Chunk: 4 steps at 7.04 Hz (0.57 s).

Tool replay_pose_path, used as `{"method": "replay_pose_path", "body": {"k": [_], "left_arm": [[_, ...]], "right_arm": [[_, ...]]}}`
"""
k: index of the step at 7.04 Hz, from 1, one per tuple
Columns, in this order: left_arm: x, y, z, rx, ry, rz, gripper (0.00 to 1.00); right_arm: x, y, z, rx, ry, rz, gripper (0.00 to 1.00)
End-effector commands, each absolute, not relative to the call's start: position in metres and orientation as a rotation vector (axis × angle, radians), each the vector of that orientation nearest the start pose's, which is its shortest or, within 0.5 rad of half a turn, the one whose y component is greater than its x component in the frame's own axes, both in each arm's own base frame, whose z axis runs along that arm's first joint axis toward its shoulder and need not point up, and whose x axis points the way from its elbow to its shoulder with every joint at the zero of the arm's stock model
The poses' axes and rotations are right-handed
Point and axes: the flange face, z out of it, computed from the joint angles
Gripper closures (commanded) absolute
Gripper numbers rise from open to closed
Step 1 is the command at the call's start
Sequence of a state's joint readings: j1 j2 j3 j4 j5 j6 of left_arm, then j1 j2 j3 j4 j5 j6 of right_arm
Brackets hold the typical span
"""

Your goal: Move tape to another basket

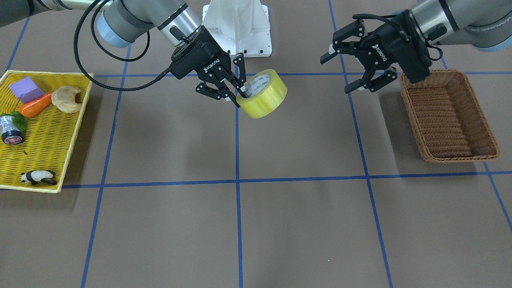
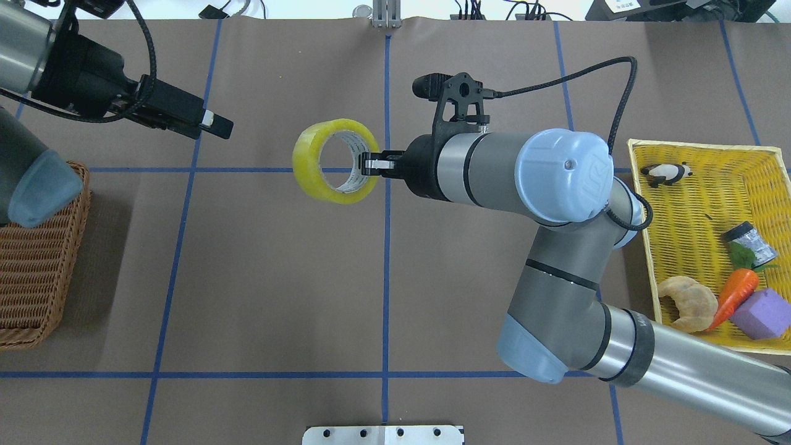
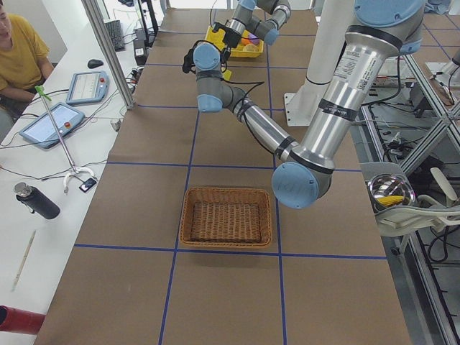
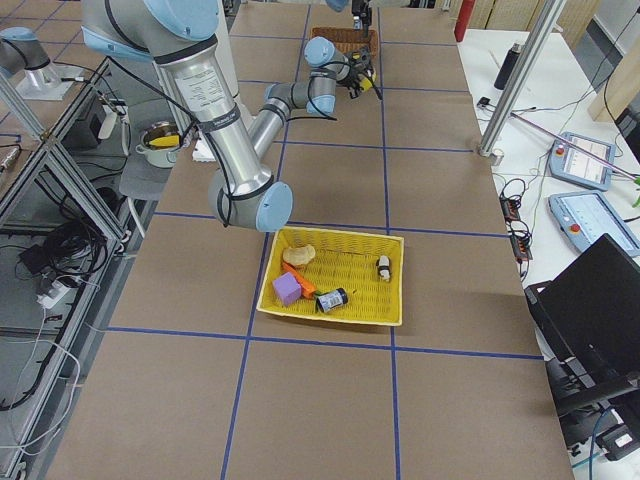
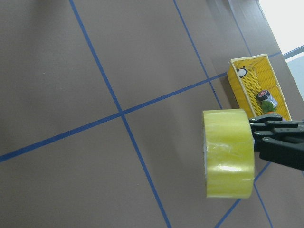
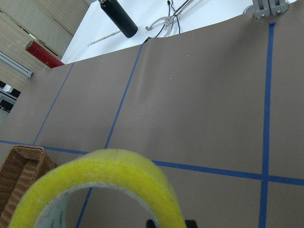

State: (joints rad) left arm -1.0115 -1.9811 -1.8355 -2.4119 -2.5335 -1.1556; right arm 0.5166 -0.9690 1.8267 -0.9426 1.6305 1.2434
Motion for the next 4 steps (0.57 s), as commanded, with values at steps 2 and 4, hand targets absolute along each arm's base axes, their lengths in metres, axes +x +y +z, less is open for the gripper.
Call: {"method": "replay_pose_path", "body": {"k": [2, 4], "left_arm": [[0.281, -0.475, 0.203, 0.369, 1.554, 0.143, 0.02], [0.285, -0.471, 0.202, 0.364, 1.559, 0.154, 0.02]], "right_arm": [[-0.485, -0.385, 0.110, 0.556, -1.402, 0.145, 1.00], [-0.490, -0.379, 0.098, 0.564, -1.417, 0.147, 1.00]]}}
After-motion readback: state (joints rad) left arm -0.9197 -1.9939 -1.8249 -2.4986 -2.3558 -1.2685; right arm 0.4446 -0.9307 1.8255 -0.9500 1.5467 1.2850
